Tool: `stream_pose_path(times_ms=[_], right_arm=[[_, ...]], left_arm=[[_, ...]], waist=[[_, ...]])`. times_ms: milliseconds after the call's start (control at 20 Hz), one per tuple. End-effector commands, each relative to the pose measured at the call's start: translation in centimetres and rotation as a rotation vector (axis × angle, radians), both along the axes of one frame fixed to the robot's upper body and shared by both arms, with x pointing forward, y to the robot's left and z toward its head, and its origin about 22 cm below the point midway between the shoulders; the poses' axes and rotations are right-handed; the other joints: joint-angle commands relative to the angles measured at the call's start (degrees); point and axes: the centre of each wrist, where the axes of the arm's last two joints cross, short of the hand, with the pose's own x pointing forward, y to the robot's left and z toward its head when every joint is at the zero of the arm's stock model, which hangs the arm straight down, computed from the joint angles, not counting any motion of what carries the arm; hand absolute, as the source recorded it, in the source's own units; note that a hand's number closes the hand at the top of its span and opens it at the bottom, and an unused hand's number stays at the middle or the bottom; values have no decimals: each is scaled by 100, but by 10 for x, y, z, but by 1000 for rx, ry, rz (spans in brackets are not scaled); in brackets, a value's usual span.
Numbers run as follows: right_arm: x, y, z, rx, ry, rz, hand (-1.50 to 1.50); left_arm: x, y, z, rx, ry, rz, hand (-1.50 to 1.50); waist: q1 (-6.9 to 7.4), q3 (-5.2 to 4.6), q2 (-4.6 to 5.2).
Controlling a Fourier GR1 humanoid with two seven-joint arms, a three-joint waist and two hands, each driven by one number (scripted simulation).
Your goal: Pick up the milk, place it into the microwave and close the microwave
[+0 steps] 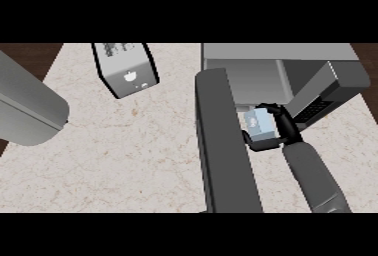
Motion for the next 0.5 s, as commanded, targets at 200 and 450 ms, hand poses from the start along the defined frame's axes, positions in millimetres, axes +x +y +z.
stream_pose_path(times_ms=[200, 450], right_arm=[[39, 31, 49, -14, 13, -50, 150], [66, 43, 76, -63, 70, -51, 150]], left_arm=[[4, 1, -8, 2, 8, 6, -150], [4, 14, -10, -2, 22, -20, -150]], waist=[[32, 2, 18], [168, 7, 68]])
